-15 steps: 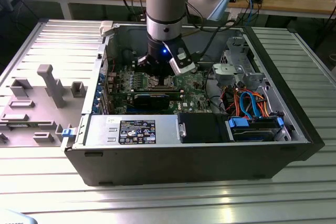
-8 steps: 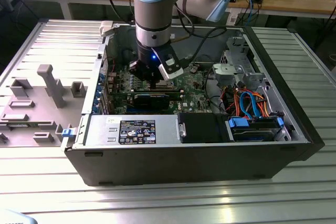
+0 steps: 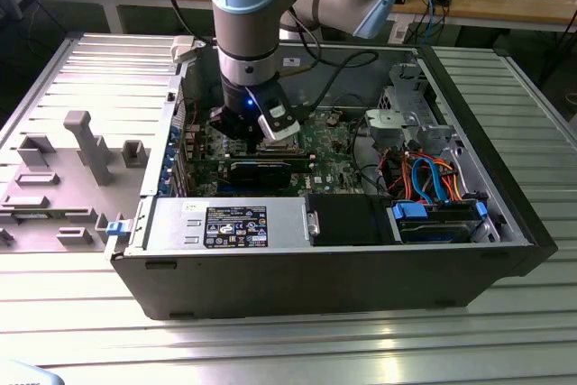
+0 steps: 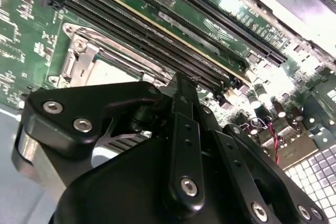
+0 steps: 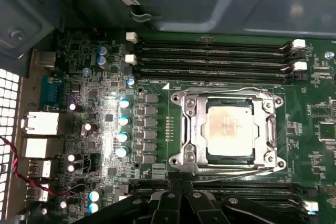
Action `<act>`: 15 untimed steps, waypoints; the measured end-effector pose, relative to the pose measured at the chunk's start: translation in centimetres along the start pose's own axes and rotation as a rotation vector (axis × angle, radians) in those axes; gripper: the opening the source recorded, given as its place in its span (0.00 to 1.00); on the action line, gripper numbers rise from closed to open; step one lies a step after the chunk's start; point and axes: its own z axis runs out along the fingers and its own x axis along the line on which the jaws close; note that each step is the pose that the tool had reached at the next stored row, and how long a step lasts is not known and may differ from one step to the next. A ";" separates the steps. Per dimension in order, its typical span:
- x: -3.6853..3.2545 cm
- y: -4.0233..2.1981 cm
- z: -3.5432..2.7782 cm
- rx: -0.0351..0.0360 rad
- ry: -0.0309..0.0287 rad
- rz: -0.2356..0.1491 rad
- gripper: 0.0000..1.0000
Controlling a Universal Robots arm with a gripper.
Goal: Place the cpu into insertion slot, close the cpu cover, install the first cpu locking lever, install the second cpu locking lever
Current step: 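Install the second cpu locking lever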
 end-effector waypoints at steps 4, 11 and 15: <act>0.04 -0.10 0.64 -0.0139 0.0001 -0.004 0.11; 0.05 -0.19 1.18 -0.0340 0.0008 -0.011 0.11; 0.04 0.07 1.31 -0.0358 0.0012 -0.017 0.11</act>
